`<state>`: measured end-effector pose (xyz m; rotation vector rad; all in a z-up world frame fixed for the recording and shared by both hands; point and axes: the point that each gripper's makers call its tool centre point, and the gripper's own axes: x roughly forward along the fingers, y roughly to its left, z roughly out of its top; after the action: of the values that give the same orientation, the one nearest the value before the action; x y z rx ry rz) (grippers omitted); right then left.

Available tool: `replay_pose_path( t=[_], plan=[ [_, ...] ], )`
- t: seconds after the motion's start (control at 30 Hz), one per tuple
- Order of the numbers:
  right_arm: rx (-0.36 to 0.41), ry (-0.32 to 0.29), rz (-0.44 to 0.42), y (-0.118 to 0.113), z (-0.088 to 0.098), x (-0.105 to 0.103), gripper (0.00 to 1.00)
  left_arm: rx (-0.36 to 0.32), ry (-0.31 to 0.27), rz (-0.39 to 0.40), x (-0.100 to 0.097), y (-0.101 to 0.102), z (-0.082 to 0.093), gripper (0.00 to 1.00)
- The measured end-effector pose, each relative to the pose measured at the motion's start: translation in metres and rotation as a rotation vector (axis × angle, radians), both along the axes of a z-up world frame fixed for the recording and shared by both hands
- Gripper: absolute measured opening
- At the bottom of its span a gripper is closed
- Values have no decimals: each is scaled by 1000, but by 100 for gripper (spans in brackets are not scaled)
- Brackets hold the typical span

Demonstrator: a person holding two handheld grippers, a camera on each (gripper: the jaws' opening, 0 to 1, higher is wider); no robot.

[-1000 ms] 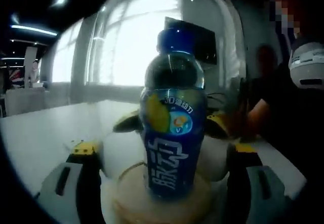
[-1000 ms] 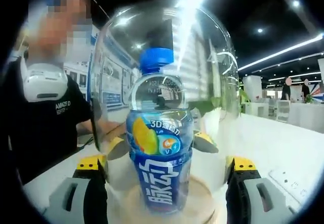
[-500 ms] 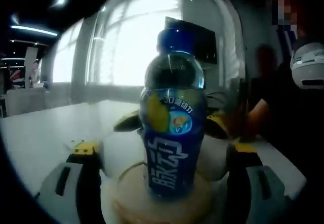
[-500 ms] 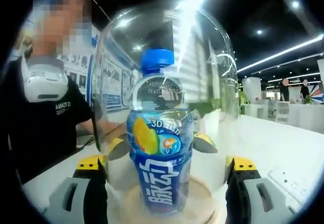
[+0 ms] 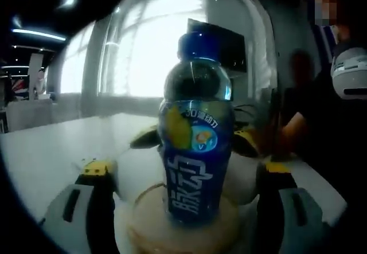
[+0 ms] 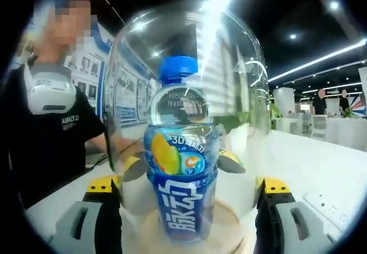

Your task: Open the cover put in the Mizone put the cover back on

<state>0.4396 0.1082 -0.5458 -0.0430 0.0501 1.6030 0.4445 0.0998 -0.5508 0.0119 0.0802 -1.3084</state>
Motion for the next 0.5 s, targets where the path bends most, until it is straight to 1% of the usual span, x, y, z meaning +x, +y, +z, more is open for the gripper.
replay_pose_path(
  t=[0.2,0.37,0.5],
  plan=[
    [0,2,-13,-1,0,1,90,-2,2,3,0,0,0,86],
    [-31,-2,-25,-2,0,0,89,-5,-1,4,0,1,1,86],
    [-16,-4,-41,-4,1,-1,88,-6,-2,1,0,1,2,86]
  ],
)
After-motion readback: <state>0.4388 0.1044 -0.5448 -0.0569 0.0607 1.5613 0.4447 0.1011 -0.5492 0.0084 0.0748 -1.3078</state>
